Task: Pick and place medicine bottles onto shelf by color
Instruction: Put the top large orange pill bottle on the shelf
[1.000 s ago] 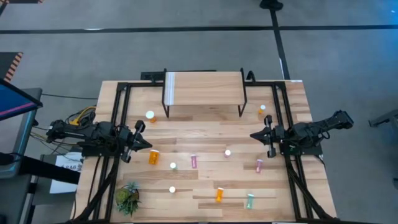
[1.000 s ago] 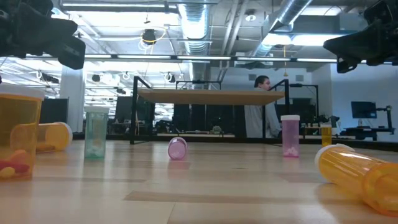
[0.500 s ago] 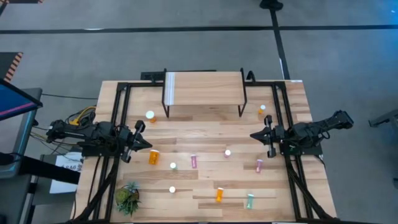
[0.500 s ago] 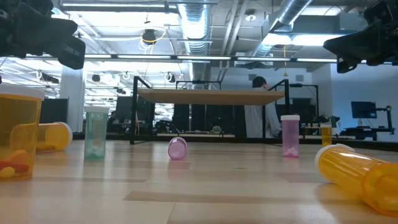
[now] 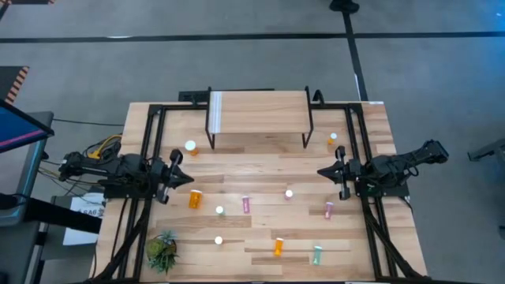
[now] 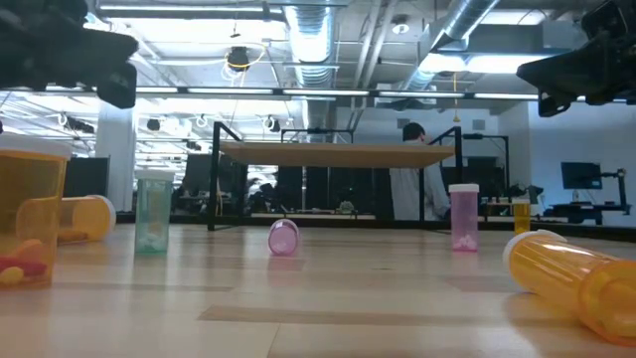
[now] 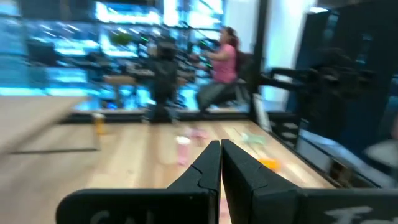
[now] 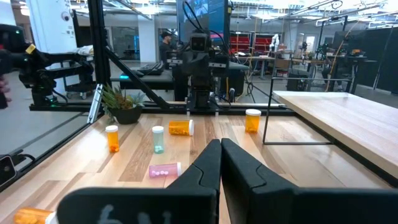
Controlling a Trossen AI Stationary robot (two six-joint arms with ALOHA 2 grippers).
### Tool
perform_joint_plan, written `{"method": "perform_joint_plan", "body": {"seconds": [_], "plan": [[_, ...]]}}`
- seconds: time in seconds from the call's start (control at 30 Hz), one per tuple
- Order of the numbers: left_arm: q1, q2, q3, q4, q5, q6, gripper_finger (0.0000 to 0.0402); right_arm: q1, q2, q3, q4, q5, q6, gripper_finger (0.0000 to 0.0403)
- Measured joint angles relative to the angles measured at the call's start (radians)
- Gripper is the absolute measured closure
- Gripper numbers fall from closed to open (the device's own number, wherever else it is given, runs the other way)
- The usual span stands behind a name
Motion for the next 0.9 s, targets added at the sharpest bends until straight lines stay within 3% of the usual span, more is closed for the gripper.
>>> {"method": "perform_joint_plan", "body": {"seconds": [0.33,0.9], "plan": [[0.000,0.000,0.000,0.132,-0.205,-0.027,0.0402,0.000,0.000,0.000,0.000,0.000,0.000,0.0370],[0.000,0.000,0.000,0.134,-0.235,-0.028,0.0401,0.000,0.000,0.000,0.000,0.000,0.000,0.0370]]}}
